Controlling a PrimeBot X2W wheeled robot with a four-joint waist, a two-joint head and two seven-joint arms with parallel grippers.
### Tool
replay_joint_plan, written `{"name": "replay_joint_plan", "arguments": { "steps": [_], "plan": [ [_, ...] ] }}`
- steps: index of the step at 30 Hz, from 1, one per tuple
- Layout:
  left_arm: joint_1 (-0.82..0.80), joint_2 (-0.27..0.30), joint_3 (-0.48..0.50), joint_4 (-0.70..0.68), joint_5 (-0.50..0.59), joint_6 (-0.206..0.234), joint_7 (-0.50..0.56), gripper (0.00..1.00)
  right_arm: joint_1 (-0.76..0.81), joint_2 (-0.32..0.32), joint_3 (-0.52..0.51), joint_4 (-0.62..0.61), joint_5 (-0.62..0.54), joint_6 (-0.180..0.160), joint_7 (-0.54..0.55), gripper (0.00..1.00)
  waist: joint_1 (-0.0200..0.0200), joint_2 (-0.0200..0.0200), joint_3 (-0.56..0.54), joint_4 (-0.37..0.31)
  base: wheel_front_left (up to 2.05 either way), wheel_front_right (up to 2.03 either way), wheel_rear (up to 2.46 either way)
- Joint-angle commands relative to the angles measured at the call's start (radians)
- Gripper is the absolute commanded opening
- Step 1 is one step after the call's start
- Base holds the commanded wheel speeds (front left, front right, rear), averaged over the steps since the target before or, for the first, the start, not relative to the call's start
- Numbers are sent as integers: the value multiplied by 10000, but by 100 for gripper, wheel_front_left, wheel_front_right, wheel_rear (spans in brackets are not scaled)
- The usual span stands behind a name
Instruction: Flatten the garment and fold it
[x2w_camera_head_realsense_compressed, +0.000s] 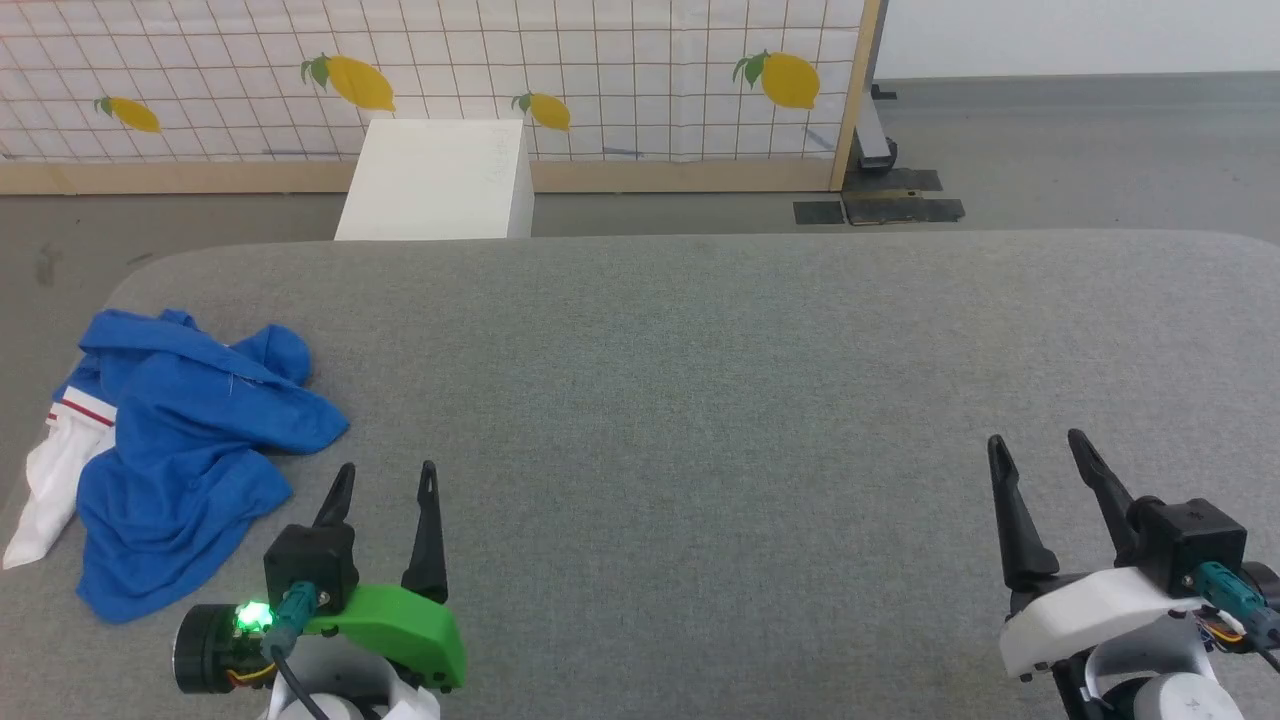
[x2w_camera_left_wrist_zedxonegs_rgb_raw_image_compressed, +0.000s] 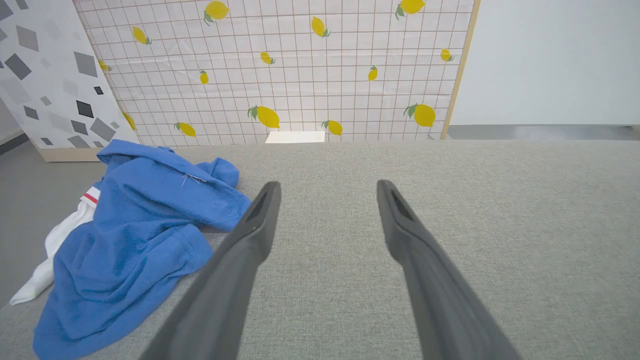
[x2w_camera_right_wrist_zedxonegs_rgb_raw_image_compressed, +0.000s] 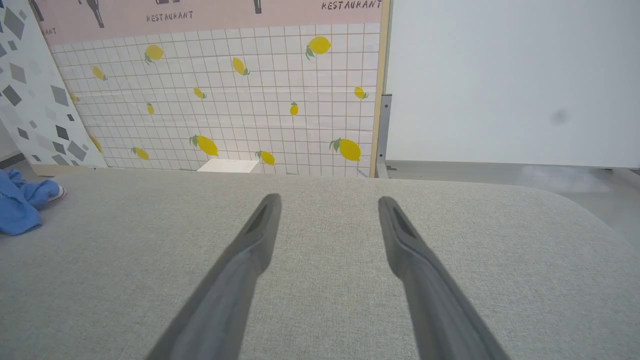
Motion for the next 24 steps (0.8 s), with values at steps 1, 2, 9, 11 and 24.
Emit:
{"name": "replay_joint_plan", "arguments": {
  "steps": [1,2,9,11,24],
  "plan": [
    [-28,-18,-18,70,-97,-72,-104,100,111,7,-50,47,105,-5,-113,100,0,0,3,2,0,0,0],
    [-29,-19,-31,95,-110,-74,-131,100,117,7,-64,64,130,-5,-140,100,0,0,8,5,0,0,0],
    [-62,-21,-66,246,-126,-92,-272,100,141,8,-147,164,231,-6,-282,100,0,0,35,18,0,0,0],
    [-68,-22,-71,289,-139,-97,-313,100,147,8,-178,197,265,-6,-324,100,0,0,44,21,0,0,0],
    [-111,-28,-162,602,-319,-129,-582,100,199,10,-353,419,473,-7,-594,100,0,0,95,40,0,0,0]
  ]
}}
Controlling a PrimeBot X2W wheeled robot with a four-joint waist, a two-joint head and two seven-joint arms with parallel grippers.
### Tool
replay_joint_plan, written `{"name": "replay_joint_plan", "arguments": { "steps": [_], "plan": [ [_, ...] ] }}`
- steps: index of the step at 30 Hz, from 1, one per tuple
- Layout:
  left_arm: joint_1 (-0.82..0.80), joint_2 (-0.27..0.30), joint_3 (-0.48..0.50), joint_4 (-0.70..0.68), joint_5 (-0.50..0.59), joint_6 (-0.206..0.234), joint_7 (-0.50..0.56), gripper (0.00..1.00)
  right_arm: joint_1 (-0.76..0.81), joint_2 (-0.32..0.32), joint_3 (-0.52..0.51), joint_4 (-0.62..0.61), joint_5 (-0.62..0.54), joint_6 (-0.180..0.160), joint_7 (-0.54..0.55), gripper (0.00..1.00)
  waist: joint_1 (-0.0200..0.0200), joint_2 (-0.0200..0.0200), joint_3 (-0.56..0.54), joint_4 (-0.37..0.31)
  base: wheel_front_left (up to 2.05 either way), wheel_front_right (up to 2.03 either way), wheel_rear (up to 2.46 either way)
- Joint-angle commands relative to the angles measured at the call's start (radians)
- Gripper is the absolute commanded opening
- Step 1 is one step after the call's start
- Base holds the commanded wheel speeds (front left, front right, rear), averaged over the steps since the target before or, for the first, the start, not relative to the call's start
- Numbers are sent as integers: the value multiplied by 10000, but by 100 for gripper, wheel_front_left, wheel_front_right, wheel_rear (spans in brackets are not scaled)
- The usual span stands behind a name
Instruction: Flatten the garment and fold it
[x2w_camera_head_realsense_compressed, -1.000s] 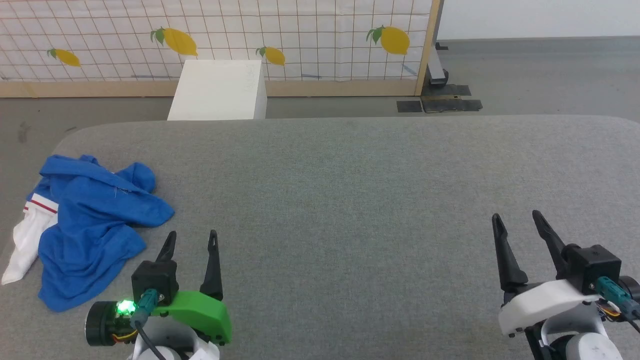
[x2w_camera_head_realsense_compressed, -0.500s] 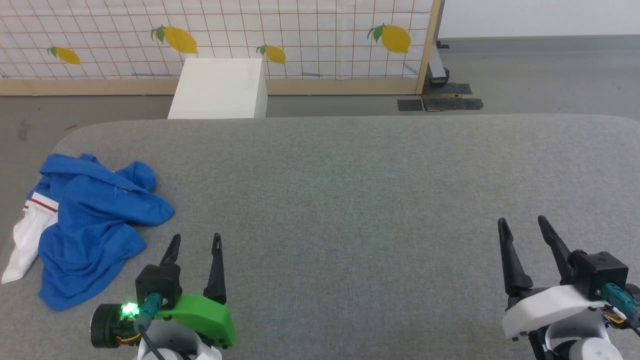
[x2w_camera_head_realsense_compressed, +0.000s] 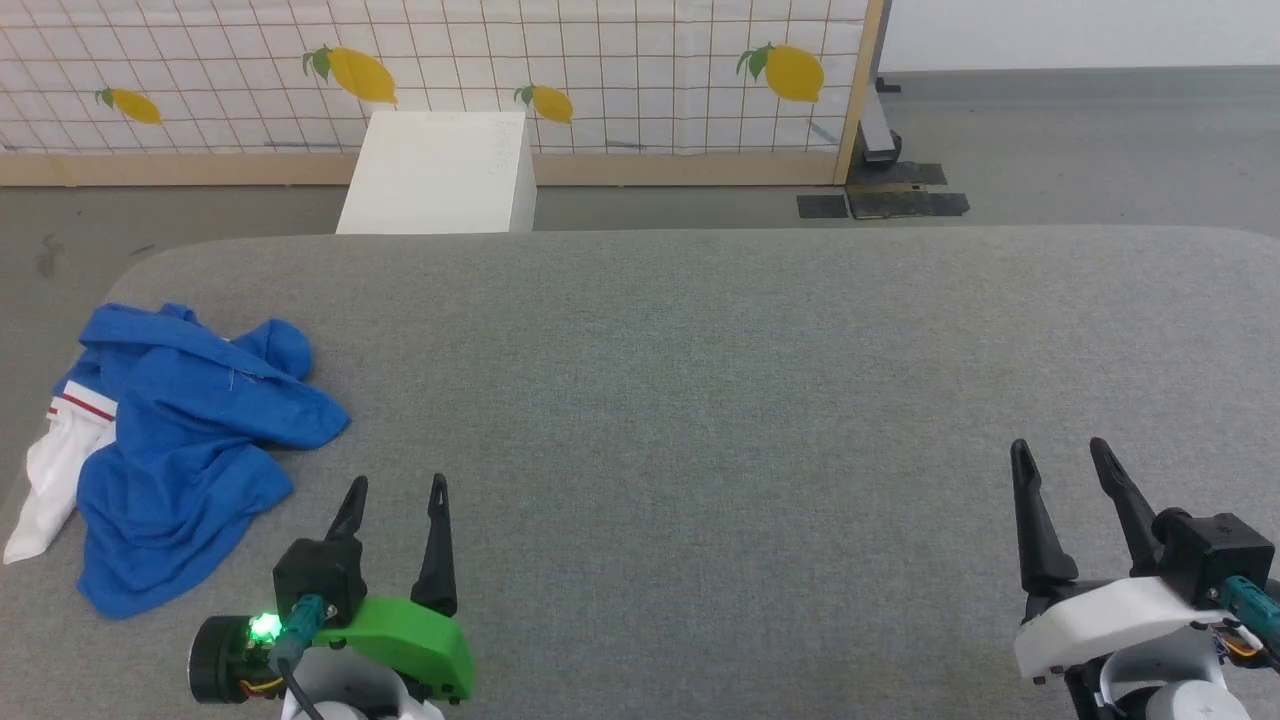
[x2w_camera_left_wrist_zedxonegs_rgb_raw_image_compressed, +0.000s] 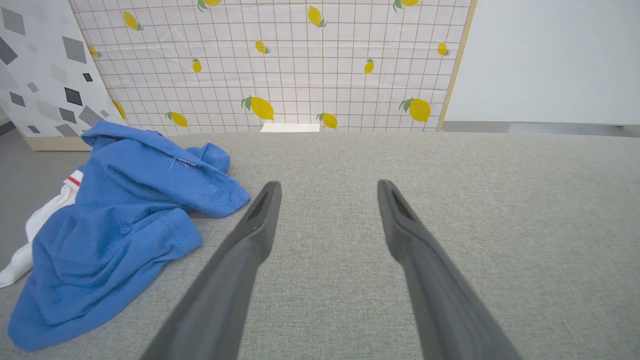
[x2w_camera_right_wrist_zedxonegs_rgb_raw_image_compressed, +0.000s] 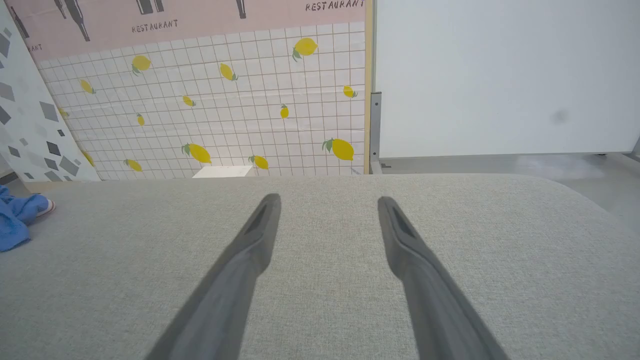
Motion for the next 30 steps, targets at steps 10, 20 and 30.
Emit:
{"name": "replay_joint_plan", "arguments": {
  "steps": [10,20,30],
  "plan": [
    [-157,-32,-31,240,-134,-84,-293,100,209,11,-125,217,256,-8,-289,100,0,0,42,14,0,0,0],
    [-163,-36,-28,387,-234,-109,-498,100,273,13,-185,375,420,-9,-496,100,0,0,37,37,0,0,0],
    [-206,-40,-72,557,-334,-141,-703,100,311,14,-264,533,532,-10,-701,100,0,0,44,68,0,0,0]
  ]
}}
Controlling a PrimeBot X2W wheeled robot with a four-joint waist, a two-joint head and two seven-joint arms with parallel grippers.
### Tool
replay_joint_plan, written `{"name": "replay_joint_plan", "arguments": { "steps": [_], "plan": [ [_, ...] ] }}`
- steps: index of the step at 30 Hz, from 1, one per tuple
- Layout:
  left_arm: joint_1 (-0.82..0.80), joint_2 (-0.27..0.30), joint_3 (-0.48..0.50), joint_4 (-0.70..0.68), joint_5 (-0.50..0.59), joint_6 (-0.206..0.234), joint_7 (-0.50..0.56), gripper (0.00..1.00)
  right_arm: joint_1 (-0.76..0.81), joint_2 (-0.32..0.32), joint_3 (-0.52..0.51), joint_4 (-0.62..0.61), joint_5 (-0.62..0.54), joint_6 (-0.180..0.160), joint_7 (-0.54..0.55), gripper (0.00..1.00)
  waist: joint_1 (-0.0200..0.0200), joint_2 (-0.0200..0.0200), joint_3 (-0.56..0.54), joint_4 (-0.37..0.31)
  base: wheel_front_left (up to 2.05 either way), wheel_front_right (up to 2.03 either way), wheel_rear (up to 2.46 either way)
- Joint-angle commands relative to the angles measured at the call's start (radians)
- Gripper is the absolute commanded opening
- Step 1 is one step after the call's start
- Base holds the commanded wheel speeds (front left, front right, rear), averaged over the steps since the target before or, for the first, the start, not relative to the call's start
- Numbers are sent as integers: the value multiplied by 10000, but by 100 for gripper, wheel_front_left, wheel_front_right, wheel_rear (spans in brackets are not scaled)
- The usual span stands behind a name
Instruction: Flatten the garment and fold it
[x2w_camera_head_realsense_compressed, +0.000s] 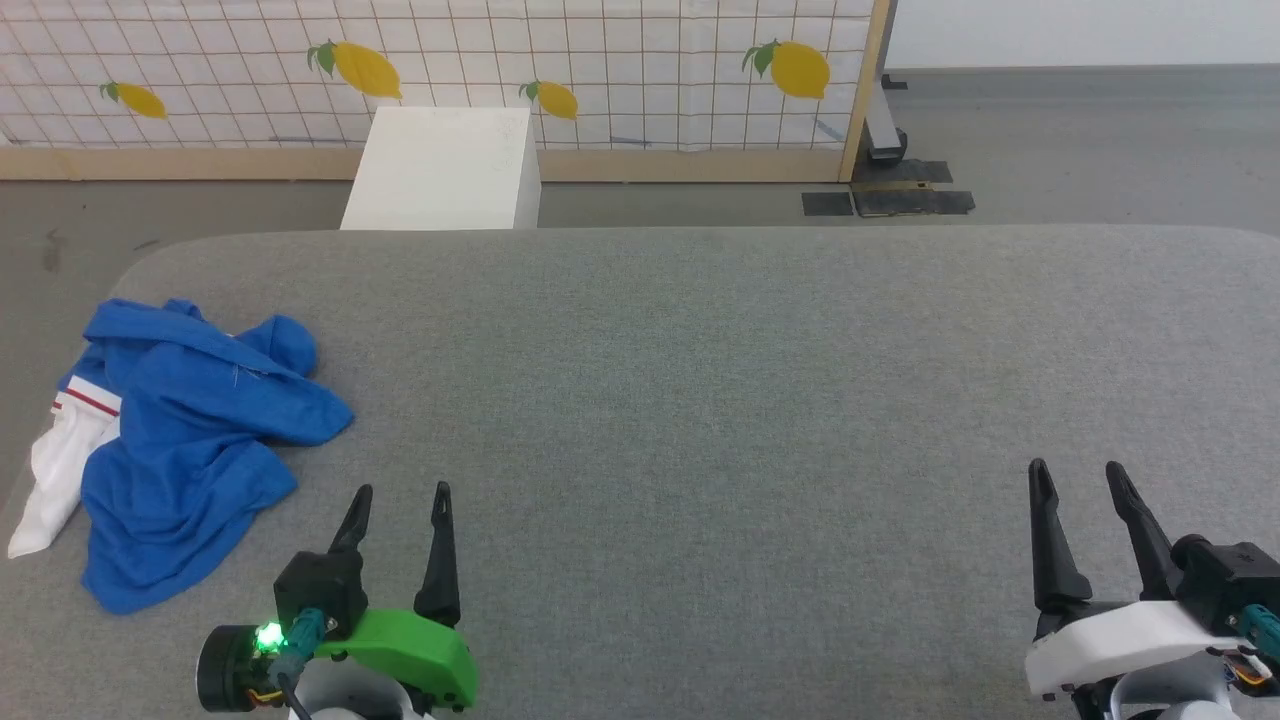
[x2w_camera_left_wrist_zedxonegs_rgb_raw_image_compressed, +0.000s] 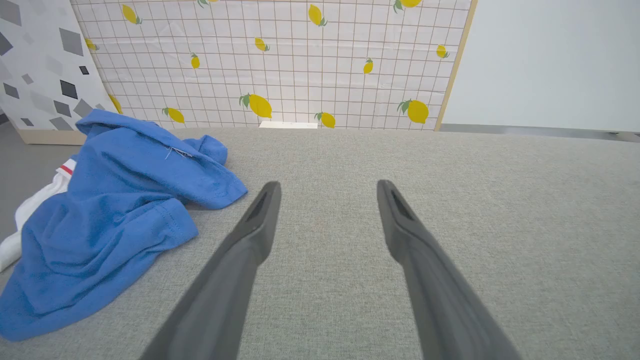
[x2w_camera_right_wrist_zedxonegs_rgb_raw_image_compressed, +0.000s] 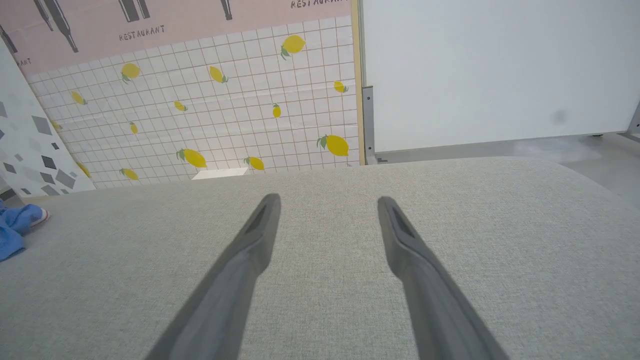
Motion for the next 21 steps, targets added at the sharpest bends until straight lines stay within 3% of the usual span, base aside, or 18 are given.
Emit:
{"name": "replay_joint_plan", "arguments": {
  "steps": [1,21],
  "plan": [
    [-169,-40,-35,66,-90,-56,-133,100,136,13,-43,67,113,-10,-120,100,0,-1,-8,10,0,0,0],
    [-134,-48,-101,294,-264,-89,-543,100,320,16,-156,208,262,-12,-532,100,0,-1,-208,146,0,0,0]
  ]
}}
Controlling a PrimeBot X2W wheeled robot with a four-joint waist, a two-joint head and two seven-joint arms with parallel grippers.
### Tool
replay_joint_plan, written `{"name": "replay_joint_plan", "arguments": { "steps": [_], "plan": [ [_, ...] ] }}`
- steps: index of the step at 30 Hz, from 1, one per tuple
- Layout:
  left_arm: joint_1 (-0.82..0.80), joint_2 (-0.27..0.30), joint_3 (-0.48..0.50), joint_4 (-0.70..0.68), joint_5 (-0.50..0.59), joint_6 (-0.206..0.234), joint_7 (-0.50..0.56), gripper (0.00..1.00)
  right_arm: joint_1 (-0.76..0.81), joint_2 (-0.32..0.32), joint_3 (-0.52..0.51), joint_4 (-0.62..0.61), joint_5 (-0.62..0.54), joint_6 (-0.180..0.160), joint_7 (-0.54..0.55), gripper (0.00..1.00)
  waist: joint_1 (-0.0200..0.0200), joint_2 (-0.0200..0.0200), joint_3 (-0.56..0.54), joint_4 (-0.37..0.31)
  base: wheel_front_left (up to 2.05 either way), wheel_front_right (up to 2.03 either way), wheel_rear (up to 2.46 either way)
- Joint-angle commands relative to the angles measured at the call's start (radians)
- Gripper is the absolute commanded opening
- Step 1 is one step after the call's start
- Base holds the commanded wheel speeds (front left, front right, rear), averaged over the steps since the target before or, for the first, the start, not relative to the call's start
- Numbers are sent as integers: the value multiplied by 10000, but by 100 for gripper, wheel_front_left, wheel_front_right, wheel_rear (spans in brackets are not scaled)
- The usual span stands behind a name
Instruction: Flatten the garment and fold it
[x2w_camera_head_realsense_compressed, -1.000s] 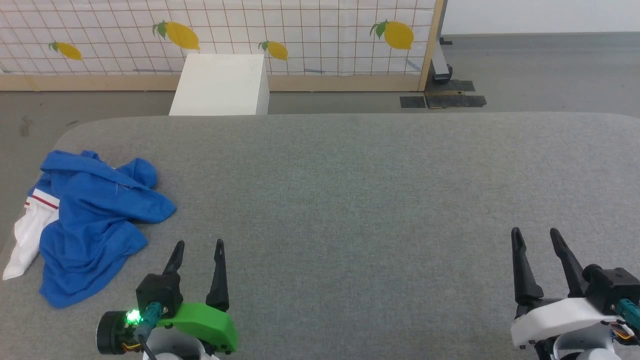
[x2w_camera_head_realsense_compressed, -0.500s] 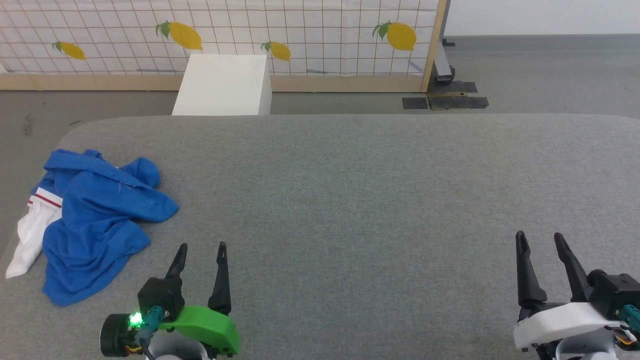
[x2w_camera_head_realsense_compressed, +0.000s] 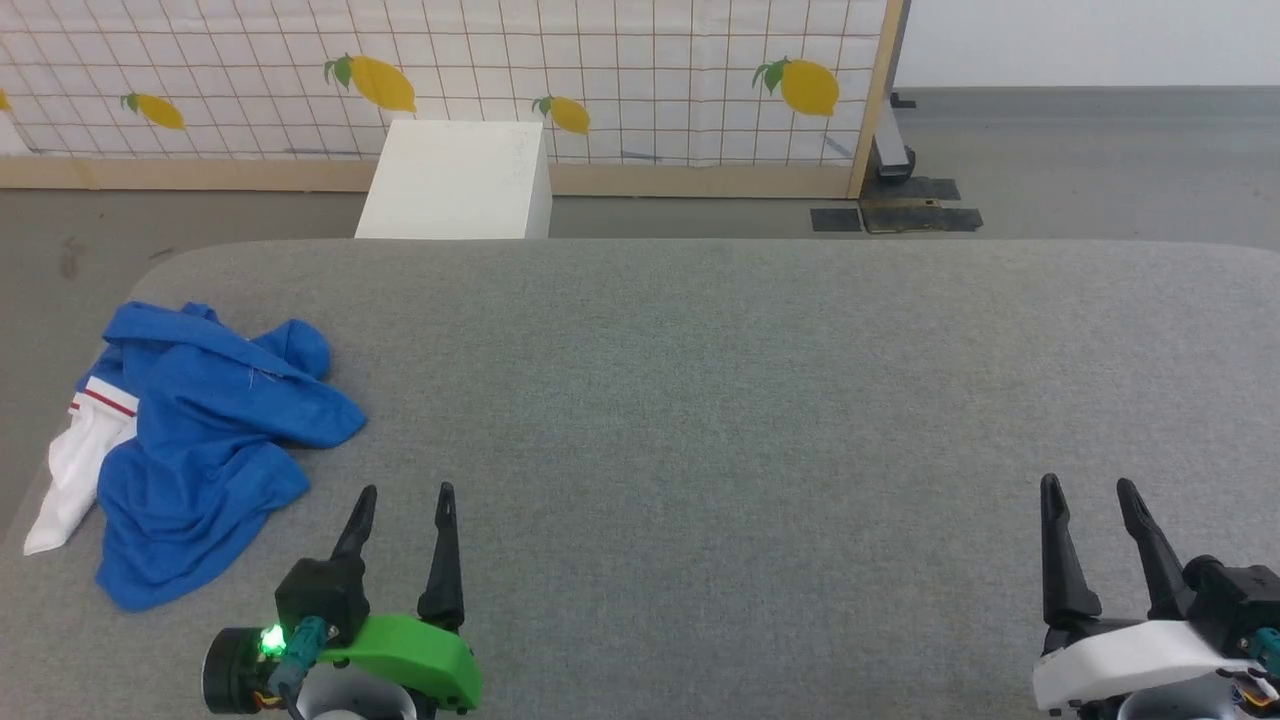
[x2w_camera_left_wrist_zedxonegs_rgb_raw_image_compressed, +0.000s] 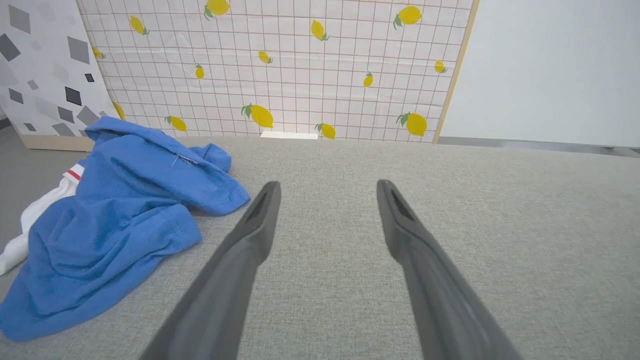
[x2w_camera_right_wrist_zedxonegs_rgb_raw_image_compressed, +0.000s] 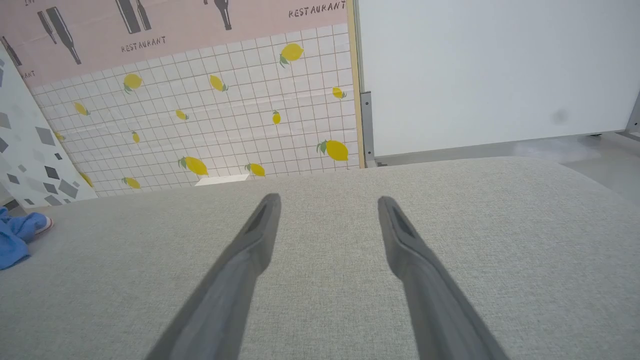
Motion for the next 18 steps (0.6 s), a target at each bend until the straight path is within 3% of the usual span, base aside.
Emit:
{"name": "replay_joint_plan", "arguments": {
  "steps": [1,8,18],
  "plan": [
    [-90,-48,-32,56,-132,-33,-140,100,132,16,-33,44,83,-13,-164,100,0,-1,-23,28,0,0,0],
    [-88,-50,-43,93,-240,8,-276,100,206,17,34,117,25,-13,-300,100,0,-1,-68,491,0,0,0],
    [-22,-13,147,-69,-193,80,-276,100,62,17,474,191,-167,-13,-300,100,0,-1,-51,1829,0,0,0]
  ]
}}
